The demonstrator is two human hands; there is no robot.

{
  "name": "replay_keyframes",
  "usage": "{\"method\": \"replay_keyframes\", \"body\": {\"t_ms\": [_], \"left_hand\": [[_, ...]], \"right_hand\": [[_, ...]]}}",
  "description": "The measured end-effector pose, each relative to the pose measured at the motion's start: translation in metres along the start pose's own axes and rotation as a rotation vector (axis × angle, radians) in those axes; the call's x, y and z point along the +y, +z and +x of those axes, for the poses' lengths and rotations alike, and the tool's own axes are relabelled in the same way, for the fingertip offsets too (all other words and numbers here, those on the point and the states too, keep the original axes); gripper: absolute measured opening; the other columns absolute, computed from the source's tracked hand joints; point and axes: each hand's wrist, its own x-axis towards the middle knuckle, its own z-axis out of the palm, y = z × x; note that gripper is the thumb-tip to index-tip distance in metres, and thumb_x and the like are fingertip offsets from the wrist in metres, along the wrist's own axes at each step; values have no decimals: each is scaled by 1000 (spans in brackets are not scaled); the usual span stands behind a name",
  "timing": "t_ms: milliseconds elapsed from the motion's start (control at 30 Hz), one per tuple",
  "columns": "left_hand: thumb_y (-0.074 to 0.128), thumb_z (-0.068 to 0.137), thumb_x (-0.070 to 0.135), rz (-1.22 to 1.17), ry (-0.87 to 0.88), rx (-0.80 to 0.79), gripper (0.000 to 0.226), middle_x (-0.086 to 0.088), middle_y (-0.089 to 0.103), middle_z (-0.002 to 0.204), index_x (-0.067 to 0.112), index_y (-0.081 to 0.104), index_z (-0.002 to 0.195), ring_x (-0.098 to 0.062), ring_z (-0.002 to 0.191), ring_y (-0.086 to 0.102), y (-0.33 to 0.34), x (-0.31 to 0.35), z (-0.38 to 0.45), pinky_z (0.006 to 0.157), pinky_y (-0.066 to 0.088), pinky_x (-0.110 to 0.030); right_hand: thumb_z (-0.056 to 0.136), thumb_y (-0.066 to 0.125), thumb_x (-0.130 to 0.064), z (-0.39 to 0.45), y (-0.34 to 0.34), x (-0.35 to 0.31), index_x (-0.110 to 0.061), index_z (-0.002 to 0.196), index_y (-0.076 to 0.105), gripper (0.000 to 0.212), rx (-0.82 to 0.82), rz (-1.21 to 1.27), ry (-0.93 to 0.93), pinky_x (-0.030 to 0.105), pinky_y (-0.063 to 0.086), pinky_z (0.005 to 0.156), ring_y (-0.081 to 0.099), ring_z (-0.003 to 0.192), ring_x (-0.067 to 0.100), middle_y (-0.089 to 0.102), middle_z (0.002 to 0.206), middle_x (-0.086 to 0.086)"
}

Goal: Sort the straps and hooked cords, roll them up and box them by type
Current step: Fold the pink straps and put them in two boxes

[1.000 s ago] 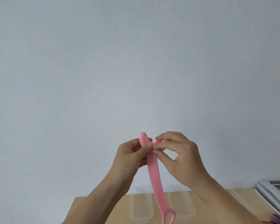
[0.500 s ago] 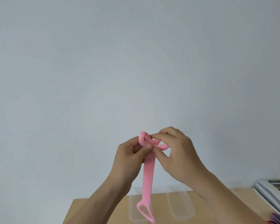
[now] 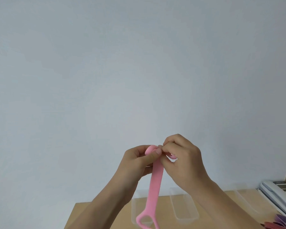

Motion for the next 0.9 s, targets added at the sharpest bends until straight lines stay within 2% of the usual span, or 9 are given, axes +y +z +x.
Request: {"method": "replay_keyframes", "body": {"t_ms": [67,133,300,367,467,567,633,733,900], "left_hand": [[63,99,27,-25,1,-17,25,-10,75,98,7,77,105,-25,94,71,1,0,-1,98,57,-41],[60,100,23,-50,5,-22,25,-9,74,94,5,77,103,-25,92,70,2,0,-2,98,56,-41],[60,94,-1,-163,-13,40,19,-4,68,74,-6,72,109,-26,83,70,-1,0,2,101,55,-44],[61,93,-6,-164,-10,61,24,-4,72,77,-6,69,115,-27,85,73,-2,0,4,100,56,-44],[59,93,-7,-131,3,59,23,-9,75,82,-5,69,114,-24,79,74,-3,1,3,89,59,-36],[61,93,-5,-113,-2,88,23,-16,76,90,-4,69,114,-24,79,72,-6,-2,6,87,58,-36],[66,90,-1,-71,-4,101,24,-19,76,100,-1,72,113,-28,88,73,-8,-5,8,93,58,-42],[63,93,1,41,8,121,23,-15,78,106,6,74,113,-31,102,74,-5,-7,10,100,56,-49],[60,97,-1,120,19,164,28,-7,79,103,17,68,117,-27,99,75,-4,-5,11,100,55,-49]], "right_hand": [[78,69,1,-2,0,2,-13,66,57,22,-4,-31,-6,23,39,54,45,64,13,53,79,-5],[81,66,-3,-5,0,3,-13,67,60,18,-23,-52,-22,21,38,57,44,66,12,54,81,-5],[84,71,-7,-11,1,5,-18,77,73,13,-67,-36,-67,30,48,58,52,72,15,60,93,-3],[85,70,-11,-13,1,4,-20,83,75,11,-72,-4,-55,29,49,60,53,75,13,59,95,-5],[86,67,-16,-13,0,0,-24,91,77,13,-82,65,-22,27,50,65,54,75,10,58,97,-9],[86,66,-13,-9,-3,-4,-26,98,77,21,-99,165,37,27,51,69,59,77,12,59,96,-10],[84,70,-7,-5,-4,-3,-22,96,76,20,-96,205,82,28,53,70,63,81,11,60,93,-9],[84,72,-4,-1,-5,0,-18,93,72,17,-114,270,208,31,56,74,66,87,11,64,93,-10],[86,76,-12,5,-8,2,-26,103,73,23,-247,378,469,31,58,75,67,90,7,68,96,-13]]}}
